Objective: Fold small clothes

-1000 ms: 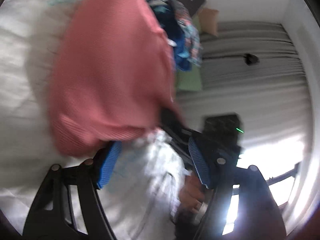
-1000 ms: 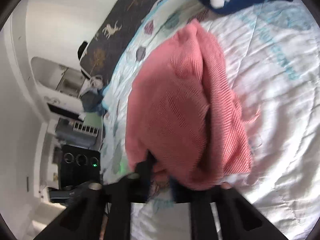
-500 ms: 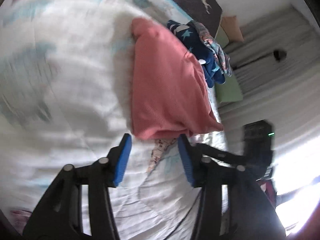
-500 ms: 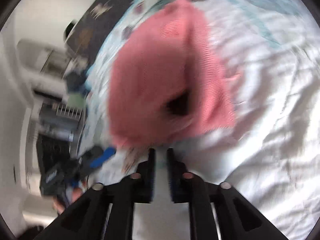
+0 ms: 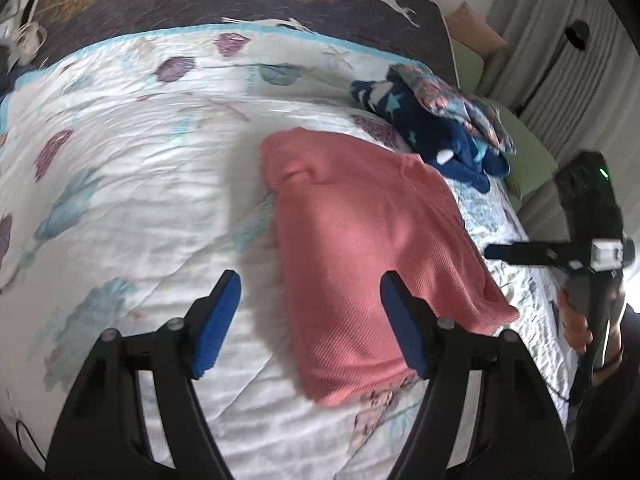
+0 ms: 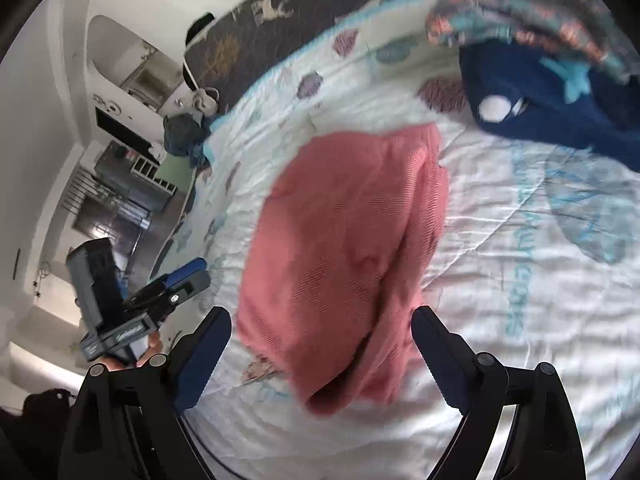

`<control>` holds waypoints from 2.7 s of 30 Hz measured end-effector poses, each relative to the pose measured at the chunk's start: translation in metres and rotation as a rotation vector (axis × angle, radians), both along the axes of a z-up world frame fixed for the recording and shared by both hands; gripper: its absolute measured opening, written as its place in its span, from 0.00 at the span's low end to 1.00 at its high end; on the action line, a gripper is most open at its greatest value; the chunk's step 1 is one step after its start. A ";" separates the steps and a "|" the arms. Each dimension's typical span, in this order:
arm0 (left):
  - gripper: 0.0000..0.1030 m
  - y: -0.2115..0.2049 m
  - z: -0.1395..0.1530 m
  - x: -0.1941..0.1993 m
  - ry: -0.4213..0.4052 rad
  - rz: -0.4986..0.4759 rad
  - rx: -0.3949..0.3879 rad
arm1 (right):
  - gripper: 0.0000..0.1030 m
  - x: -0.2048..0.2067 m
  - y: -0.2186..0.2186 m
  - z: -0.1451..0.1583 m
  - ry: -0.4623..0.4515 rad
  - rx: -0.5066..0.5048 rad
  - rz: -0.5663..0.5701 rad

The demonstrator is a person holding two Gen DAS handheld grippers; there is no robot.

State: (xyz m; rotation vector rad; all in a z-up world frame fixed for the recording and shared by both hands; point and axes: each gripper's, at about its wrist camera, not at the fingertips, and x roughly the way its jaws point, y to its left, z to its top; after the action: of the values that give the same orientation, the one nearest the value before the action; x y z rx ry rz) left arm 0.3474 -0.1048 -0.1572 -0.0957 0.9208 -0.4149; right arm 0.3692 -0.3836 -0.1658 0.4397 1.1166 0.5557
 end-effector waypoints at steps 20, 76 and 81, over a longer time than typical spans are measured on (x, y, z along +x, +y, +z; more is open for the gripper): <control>0.78 -0.019 -0.051 0.044 0.204 -0.051 -0.162 | 0.97 0.037 -0.020 -0.050 0.074 0.174 -0.040; 0.45 0.012 -0.070 0.007 0.465 -0.151 -0.388 | 0.41 0.148 0.211 -0.020 -0.044 -0.801 0.184; 0.45 0.008 -0.066 -0.001 0.484 -0.161 -0.346 | 0.42 0.159 0.201 0.000 -0.065 -0.751 0.045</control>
State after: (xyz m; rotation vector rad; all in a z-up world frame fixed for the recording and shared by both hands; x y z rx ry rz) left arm 0.3462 -0.0965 -0.2229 -0.4555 1.3301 -0.7172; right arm 0.5280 -0.1827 -0.1658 -0.2535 1.1841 0.1568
